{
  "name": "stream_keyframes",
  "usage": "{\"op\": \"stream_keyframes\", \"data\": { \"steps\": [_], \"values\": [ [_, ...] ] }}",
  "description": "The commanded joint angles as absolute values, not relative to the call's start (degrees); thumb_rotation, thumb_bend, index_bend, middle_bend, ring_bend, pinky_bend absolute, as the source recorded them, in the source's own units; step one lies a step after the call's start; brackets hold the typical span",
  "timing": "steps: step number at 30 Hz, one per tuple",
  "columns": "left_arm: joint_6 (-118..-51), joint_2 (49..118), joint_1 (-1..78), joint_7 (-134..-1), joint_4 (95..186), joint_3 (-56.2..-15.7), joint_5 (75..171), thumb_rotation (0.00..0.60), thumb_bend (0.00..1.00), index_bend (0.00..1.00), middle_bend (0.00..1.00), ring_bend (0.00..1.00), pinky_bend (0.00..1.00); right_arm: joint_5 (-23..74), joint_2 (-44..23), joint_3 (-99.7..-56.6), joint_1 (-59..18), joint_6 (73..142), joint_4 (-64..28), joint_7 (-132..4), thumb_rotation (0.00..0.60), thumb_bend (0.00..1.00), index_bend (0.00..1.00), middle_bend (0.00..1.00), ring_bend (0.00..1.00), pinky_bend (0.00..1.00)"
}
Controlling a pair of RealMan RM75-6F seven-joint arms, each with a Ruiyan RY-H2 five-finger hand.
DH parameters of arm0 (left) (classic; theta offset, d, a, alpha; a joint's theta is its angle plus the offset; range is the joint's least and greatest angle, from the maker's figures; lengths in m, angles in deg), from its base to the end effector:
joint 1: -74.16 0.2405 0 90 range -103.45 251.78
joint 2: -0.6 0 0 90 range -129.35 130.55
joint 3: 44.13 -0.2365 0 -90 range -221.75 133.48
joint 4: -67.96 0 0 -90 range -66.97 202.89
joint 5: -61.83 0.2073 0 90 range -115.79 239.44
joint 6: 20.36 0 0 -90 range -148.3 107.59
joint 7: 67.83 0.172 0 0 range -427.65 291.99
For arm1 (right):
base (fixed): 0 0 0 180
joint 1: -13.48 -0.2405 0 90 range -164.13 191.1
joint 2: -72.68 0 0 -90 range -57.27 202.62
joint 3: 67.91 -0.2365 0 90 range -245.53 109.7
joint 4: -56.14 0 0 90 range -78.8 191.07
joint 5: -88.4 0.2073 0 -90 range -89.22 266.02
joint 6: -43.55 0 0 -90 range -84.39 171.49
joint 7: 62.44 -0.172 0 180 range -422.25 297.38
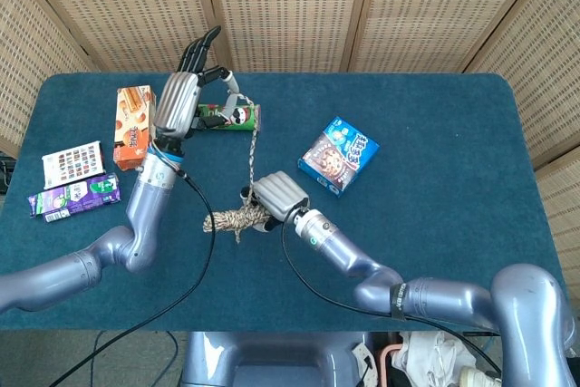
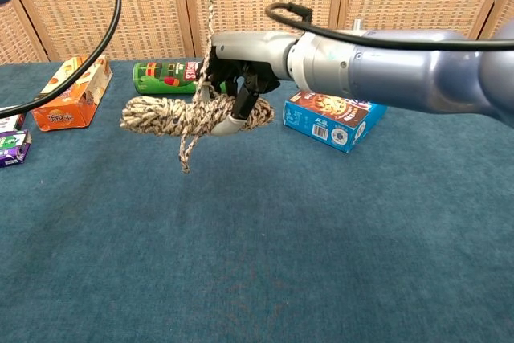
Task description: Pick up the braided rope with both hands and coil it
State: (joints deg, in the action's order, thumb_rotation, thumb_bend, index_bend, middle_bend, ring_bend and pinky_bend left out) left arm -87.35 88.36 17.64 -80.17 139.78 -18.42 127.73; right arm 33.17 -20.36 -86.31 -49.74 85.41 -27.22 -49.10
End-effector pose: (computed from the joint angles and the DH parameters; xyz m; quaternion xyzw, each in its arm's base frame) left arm -0.0191 0.4541 0.1015 -0.5396 -0.3630 -0.6696 0.3587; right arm 0.0252 -0.3768 -0.0563 0.7781 -0.3875 0.4242 0.2540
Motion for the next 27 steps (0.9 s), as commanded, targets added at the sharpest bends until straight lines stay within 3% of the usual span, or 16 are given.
{"op": "stream_keyframes", "data": {
  "steps": [1, 14, 18, 21, 27],
  "values": [
    [-85.3, 90.2, 18.8, -82.5, 133.3, -20.4, 127.5, 0.600, 0.46, 0.86, 0.00, 0.00, 0.00, 30.0, -18.3, -87.3, -47.8, 84.5, -28.6, -55.1, 0.600, 0.74, 0.67, 0.69, 0.53, 0.95],
    [-80.9, 97.1, 23.5, -93.6, 110.8, -28.6, 133.0, 0.600, 0.46, 0.86, 0.00, 0.00, 0.00, 30.6, -14.8, -93.0, -44.7, 84.3, -31.9, -71.4, 0.600, 0.74, 0.67, 0.69, 0.53, 0.95],
    [-81.0, 97.7, 24.8, -95.6, 107.3, -31.3, 135.9, 0.600, 0.46, 0.86, 0.00, 0.00, 0.00, 32.1, -14.1, -93.8, -44.6, 85.0, -31.9, -72.0, 0.600, 0.74, 0.67, 0.69, 0.53, 0.95],
    [-82.9, 96.6, 27.0, -96.0, 104.7, -36.3, 141.3, 0.600, 0.46, 0.86, 0.00, 0.00, 0.00, 35.5, -13.4, -94.0, -44.6, 86.5, -31.8, -70.1, 0.600, 0.74, 0.67, 0.69, 0.53, 0.95],
    [-86.8, 94.5, 29.8, -96.2, 103.8, -41.8, 147.7, 0.600, 0.46, 0.86, 0.00, 0.00, 0.00, 43.4, -13.0, -94.8, -45.5, 88.9, -32.2, -67.1, 0.600, 0.74, 0.67, 0.70, 0.53, 0.95]
  ]
}}
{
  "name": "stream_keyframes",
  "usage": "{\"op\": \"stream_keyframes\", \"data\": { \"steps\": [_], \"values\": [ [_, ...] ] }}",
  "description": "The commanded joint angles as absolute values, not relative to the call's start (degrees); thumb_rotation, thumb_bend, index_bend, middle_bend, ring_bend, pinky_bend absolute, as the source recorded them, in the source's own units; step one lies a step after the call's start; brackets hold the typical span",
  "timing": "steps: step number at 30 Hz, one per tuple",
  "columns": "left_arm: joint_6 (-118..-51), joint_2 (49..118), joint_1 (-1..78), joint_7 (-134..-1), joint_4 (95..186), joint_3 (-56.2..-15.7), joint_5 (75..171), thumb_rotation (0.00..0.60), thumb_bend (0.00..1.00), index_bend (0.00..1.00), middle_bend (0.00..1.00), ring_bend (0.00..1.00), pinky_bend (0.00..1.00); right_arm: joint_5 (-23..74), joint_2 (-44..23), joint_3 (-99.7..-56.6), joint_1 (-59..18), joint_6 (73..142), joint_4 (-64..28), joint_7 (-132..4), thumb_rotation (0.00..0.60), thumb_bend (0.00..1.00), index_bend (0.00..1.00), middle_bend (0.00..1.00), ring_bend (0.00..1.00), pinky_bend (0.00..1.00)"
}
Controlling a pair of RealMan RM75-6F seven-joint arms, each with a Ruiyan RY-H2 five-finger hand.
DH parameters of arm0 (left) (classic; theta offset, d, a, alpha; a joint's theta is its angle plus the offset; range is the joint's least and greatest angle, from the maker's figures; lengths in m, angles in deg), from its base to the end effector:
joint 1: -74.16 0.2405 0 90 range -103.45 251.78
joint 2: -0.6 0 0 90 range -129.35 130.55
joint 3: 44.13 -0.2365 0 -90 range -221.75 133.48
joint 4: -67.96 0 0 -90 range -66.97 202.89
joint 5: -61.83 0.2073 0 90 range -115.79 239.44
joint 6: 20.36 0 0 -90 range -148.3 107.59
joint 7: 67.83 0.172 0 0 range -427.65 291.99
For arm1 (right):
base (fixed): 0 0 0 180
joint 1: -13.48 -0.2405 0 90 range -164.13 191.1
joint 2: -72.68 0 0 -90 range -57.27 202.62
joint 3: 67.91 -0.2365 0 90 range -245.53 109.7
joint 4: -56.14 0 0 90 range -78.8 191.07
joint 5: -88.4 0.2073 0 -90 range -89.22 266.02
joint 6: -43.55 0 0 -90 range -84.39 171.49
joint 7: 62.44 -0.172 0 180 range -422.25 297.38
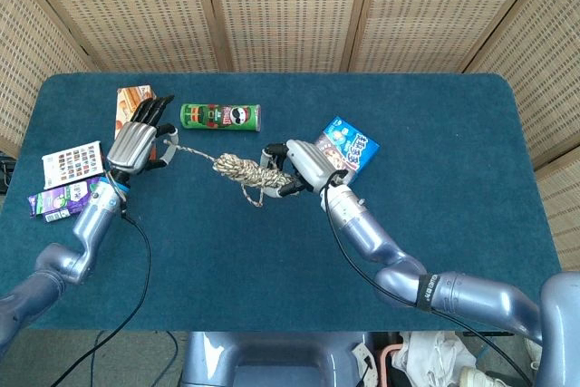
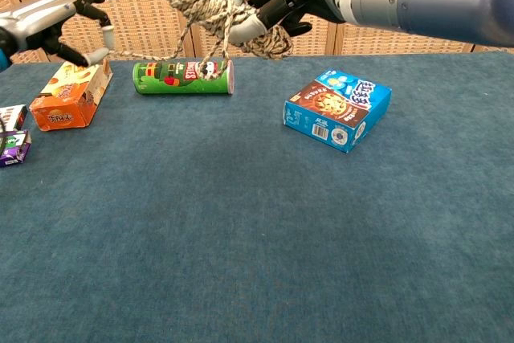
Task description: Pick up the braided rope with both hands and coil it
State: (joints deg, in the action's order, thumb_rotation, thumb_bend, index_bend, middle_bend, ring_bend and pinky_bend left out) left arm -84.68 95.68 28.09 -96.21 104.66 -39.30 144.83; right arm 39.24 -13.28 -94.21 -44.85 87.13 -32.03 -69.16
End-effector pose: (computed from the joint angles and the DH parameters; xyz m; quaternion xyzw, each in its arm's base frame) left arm -0.1991 0.4463 0.0593 -0.6840 -0.3126 -0.4792 0.4525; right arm 0.0132 -0.4097 0.0086 0.6134 -0.5559 0.5196 0.2114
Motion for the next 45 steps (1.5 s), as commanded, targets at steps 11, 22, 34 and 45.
{"op": "stream_keyframes", "data": {
  "steps": [11, 22, 34, 45],
  "values": [
    [-91.0, 93.4, 32.8, -95.5, 103.4, -46.8, 153.7, 0.600, 0.46, 0.86, 0.00, 0.00, 0.00, 53.1, -14.3, -95.2, -47.5, 93.5, -30.6, -61.1, 0.600, 0.74, 0.67, 0.70, 0.53, 0.95],
    [-95.0, 91.9, 34.0, -92.9, 105.0, -49.5, 158.2, 0.600, 0.47, 0.86, 0.00, 0.00, 0.00, 59.5, -15.7, -95.8, -48.9, 98.1, -28.6, -56.2, 0.600, 0.74, 0.67, 0.70, 0.53, 0.95],
    [-97.7, 90.1, 34.1, -89.7, 109.2, -52.3, 162.9, 0.600, 0.47, 0.86, 0.00, 0.00, 0.00, 64.0, -18.0, -96.4, -50.4, 103.9, -27.1, -49.2, 0.600, 0.74, 0.67, 0.70, 0.53, 0.95],
    [-100.1, 85.5, 31.6, -85.4, 121.4, -50.7, 165.3, 0.600, 0.47, 0.86, 0.00, 0.00, 0.00, 62.6, -21.3, -94.3, -52.1, 106.8, -25.3, -42.0, 0.600, 0.75, 0.67, 0.70, 0.54, 0.95]
  ]
}}
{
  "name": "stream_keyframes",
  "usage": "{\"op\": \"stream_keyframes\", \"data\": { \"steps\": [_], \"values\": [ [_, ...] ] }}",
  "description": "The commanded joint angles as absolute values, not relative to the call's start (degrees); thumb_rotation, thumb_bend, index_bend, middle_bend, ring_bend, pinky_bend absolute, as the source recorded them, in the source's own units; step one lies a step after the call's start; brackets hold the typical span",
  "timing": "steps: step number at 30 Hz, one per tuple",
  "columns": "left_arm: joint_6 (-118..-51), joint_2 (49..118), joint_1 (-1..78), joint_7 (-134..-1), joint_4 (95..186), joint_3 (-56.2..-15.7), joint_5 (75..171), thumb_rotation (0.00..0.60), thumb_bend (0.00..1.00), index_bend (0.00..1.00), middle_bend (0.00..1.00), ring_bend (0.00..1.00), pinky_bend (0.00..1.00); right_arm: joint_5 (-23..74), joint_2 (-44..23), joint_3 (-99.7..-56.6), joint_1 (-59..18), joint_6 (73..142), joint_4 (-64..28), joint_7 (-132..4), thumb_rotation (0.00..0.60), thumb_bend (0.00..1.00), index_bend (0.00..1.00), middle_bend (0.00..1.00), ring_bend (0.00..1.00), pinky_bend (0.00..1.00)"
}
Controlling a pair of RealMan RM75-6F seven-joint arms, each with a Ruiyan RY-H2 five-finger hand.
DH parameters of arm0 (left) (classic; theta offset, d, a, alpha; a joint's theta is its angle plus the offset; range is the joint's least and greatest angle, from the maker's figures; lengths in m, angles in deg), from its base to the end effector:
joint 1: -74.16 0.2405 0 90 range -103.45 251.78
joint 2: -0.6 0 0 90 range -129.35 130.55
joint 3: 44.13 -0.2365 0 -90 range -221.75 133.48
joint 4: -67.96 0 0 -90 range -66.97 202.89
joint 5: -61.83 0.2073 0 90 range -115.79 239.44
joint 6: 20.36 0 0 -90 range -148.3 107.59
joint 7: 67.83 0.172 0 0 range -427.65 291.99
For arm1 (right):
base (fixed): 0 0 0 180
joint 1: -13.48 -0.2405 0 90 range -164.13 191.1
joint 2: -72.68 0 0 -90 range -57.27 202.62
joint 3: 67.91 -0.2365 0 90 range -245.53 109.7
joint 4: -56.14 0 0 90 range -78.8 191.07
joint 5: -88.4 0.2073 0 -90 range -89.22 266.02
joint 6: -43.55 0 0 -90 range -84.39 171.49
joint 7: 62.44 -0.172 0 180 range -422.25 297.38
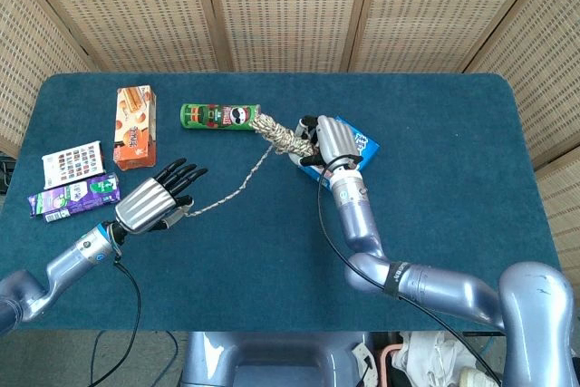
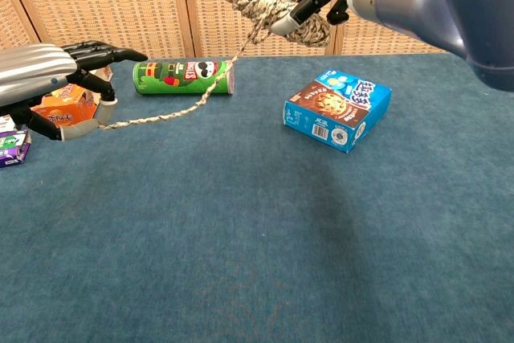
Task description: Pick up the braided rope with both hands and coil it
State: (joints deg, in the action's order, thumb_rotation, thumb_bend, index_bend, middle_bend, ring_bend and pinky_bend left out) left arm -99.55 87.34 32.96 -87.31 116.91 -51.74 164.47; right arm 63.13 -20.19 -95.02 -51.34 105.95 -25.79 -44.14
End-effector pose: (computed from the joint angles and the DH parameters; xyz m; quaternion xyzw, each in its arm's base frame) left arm -0.1948 0.3516 0.0367 -0.8236 -0.1612 -0.4358 0.3253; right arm -0.0096 -0.4402 0.0140 0.5457 -0.5399 0.4887 0.4146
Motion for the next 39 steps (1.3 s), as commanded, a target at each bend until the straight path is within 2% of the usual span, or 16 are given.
{"op": "stream_keyframes", "data": {
  "steps": [1, 8, 11, 23, 32, 39],
  "values": [
    [-99.9, 85.0, 31.2, -84.8, 123.1, -50.3, 165.2, 0.600, 0.47, 0.86, 0.00, 0.00, 0.00, 62.5, -21.7, -94.2, -52.2, 107.0, -25.2, -41.5, 0.600, 0.75, 0.67, 0.70, 0.54, 0.95],
    [-96.3, 81.8, 28.1, -83.2, 135.5, -46.0, 162.3, 0.600, 0.47, 0.86, 0.00, 0.00, 0.00, 60.8, -23.3, -93.0, -53.2, 107.4, -24.9, -37.2, 0.600, 0.75, 0.67, 0.70, 0.54, 0.95],
    [-94.0, 81.5, 26.7, -84.8, 141.2, -42.7, 158.8, 0.600, 0.47, 0.86, 0.00, 0.00, 0.00, 59.9, -24.3, -92.3, -53.7, 107.4, -24.9, -35.3, 0.600, 0.75, 0.67, 0.70, 0.54, 0.95],
    [-87.4, 83.7, 23.5, -88.1, 151.7, -30.8, 144.4, 0.600, 0.47, 0.86, 0.00, 0.00, 0.00, 57.5, -26.0, -90.8, -54.3, 105.4, -25.0, -31.6, 0.600, 0.75, 0.68, 0.70, 0.54, 0.95],
    [-82.6, 85.2, 21.3, -87.8, 154.3, -23.5, 133.7, 0.600, 0.47, 0.86, 0.00, 0.00, 0.00, 53.4, -24.9, -89.0, -53.4, 99.4, -26.1, -33.7, 0.600, 0.75, 0.68, 0.70, 0.54, 0.95],
    [-80.5, 86.9, 20.9, -86.6, 149.2, -21.8, 128.8, 0.600, 0.47, 0.86, 0.00, 0.00, 0.00, 47.2, -22.0, -90.3, -51.1, 93.2, -28.0, -43.4, 0.600, 0.75, 0.68, 0.70, 0.54, 0.95]
  ]
}}
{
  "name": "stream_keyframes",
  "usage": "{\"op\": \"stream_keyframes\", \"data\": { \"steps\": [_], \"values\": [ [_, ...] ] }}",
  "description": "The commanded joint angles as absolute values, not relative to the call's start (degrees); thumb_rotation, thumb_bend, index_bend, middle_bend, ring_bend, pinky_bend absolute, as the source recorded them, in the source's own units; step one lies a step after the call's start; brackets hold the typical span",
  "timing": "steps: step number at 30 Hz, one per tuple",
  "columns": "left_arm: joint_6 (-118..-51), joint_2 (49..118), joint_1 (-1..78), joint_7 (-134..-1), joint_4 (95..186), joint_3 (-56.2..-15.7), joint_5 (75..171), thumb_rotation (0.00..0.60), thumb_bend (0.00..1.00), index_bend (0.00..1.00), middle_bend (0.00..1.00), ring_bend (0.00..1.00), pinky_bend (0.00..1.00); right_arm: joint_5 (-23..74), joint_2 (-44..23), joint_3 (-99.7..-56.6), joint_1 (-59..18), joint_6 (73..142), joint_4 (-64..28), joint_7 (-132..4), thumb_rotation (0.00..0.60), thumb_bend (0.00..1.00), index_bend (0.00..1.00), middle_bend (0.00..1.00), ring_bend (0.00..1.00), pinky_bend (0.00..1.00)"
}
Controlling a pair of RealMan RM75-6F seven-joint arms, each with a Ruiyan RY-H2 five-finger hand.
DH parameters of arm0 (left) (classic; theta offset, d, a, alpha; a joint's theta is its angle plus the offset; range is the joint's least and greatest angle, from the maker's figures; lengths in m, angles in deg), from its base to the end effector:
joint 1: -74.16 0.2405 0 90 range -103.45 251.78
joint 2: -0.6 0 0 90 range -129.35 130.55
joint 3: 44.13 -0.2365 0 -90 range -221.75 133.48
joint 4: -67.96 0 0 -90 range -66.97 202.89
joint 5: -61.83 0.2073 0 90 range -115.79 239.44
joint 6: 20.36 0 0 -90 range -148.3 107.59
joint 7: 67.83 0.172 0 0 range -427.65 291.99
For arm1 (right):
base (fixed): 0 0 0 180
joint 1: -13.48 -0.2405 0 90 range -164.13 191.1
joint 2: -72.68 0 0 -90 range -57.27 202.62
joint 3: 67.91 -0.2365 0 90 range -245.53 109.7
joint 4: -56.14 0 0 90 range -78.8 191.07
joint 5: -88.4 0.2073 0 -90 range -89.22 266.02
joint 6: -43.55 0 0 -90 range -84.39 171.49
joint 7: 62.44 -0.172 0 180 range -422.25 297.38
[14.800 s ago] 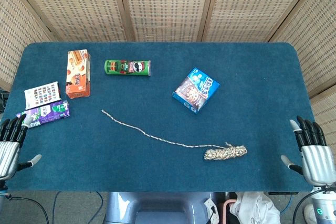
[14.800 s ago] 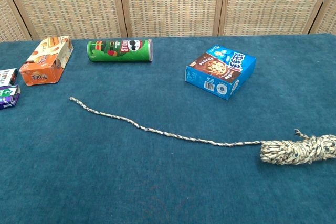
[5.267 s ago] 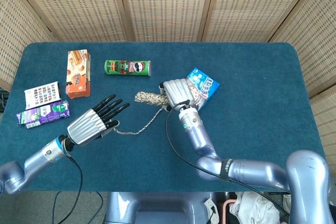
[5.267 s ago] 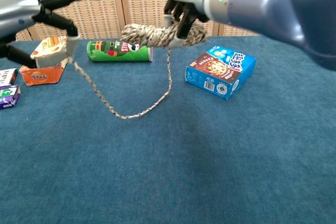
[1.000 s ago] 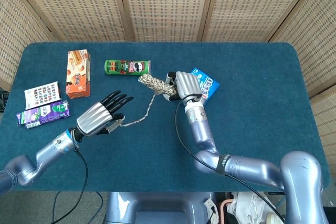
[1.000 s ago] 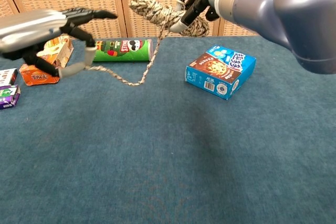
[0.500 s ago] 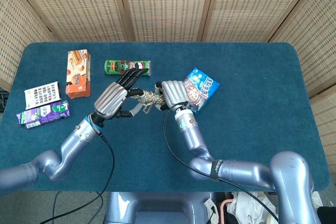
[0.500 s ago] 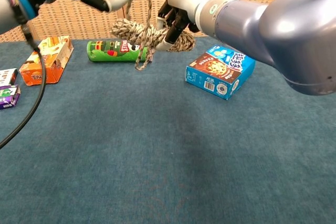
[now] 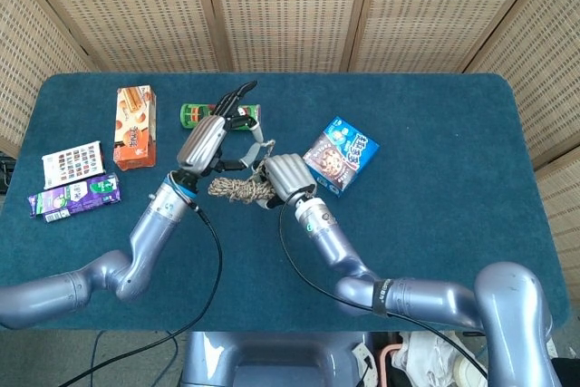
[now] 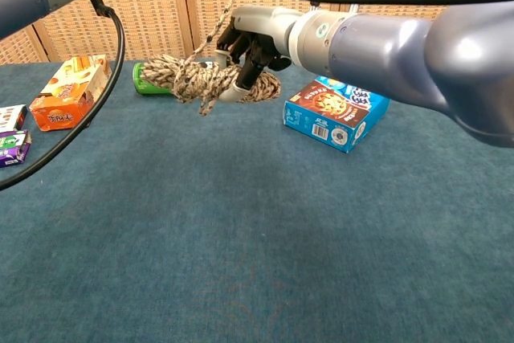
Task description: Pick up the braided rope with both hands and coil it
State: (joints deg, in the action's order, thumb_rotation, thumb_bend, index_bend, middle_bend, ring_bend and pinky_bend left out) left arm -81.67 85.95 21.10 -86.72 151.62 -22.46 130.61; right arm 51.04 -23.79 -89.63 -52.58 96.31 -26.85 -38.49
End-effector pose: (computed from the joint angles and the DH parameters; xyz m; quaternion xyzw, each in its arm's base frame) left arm -0.0159 0.4119 0.0572 -0.5793 -0.4514 -0.6329 0.2452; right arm 0.0275 -0.3980 -0.0451 0.7044 -0.4428 0.4390 0.3390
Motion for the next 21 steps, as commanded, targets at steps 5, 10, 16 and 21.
{"op": "stream_keyframes", "data": {
  "steps": [5, 10, 16, 21],
  "values": [
    [-78.2, 89.0, 21.4, -89.1, 143.9, -21.9, 126.6, 0.600, 0.47, 0.86, 0.00, 0.00, 0.00, 42.5, -20.7, -91.4, -49.5, 91.7, -28.6, -49.9, 0.600, 0.75, 0.68, 0.70, 0.54, 0.95],
    [-77.3, 90.0, 22.1, -91.3, 140.8, -22.7, 127.4, 0.600, 0.47, 0.86, 0.00, 0.00, 0.00, 41.5, -20.3, -92.3, -48.6, 91.3, -28.8, -53.7, 0.600, 0.75, 0.68, 0.70, 0.54, 0.95],
    [-75.9, 90.4, 23.6, -94.5, 136.8, -23.8, 128.0, 0.600, 0.47, 0.86, 0.00, 0.00, 0.00, 42.6, -19.7, -94.0, -47.7, 90.9, -29.6, -57.9, 0.600, 0.75, 0.68, 0.70, 0.54, 0.95],
    [-74.7, 90.8, 25.2, -97.7, 132.9, -25.3, 129.2, 0.600, 0.47, 0.86, 0.00, 0.00, 0.00, 43.9, -19.0, -95.3, -47.3, 91.3, -30.6, -60.2, 0.600, 0.75, 0.68, 0.70, 0.54, 0.95]
  ]
}}
